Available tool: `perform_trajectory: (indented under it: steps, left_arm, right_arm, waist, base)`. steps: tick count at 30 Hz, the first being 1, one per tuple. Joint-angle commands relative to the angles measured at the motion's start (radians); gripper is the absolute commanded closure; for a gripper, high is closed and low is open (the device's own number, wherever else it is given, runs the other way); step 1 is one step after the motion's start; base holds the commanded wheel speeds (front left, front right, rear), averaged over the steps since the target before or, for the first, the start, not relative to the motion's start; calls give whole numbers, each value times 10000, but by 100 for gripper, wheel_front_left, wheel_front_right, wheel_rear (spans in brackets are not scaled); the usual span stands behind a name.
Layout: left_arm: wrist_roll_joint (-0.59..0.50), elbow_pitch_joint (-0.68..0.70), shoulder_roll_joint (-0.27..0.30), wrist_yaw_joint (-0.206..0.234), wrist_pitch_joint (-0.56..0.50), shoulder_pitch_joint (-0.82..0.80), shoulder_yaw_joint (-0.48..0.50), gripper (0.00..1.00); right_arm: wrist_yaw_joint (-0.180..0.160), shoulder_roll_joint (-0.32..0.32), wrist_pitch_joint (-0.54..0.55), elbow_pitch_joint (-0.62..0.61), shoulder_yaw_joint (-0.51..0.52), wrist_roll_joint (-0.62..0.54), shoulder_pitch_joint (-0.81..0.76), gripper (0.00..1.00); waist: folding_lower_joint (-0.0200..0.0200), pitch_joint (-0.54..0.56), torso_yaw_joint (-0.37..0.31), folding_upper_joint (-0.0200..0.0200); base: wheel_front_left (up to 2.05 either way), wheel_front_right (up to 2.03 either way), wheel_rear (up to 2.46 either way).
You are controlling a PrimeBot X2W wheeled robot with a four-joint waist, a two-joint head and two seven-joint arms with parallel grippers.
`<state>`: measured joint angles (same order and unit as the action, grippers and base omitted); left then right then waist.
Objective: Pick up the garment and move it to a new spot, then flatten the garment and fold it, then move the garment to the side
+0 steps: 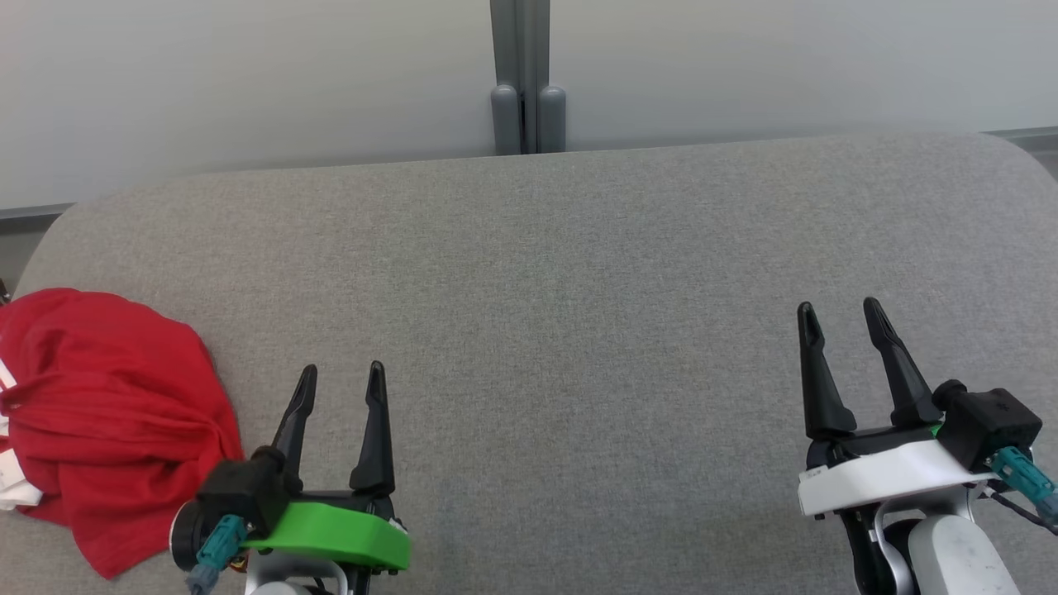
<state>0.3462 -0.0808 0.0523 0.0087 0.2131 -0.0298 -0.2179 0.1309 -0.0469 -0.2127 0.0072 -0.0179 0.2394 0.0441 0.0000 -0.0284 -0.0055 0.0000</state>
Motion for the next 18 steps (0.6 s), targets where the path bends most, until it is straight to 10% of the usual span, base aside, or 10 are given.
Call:
perform_trajectory:
  steps: [1, 10, 18]
  left_arm:
    - [-369, -5, -4, -51, 85, 122, 20, 0]
    - [-1755, -73, -13, 163, 267, 46, -462, 0]
    - [-683, -117, -9, 197, 429, 213, -279, 0]
  right_arm:
    - [-4, -41, -95, 19, -19, -206, -84, 0]
    - [-3, -45, -291, 222, -47, -1550, 15, 0]
    - [-3, -50, -428, 192, -64, -869, -62, 0]
  waist:
    - [0, -2, -8, 0]
    - [0, -27, -41, 0]
    - [0, -27, -67, 0]
  base:
    - [0, 0, 0]
    - [0, 0, 0]
    - [0, 0, 0]
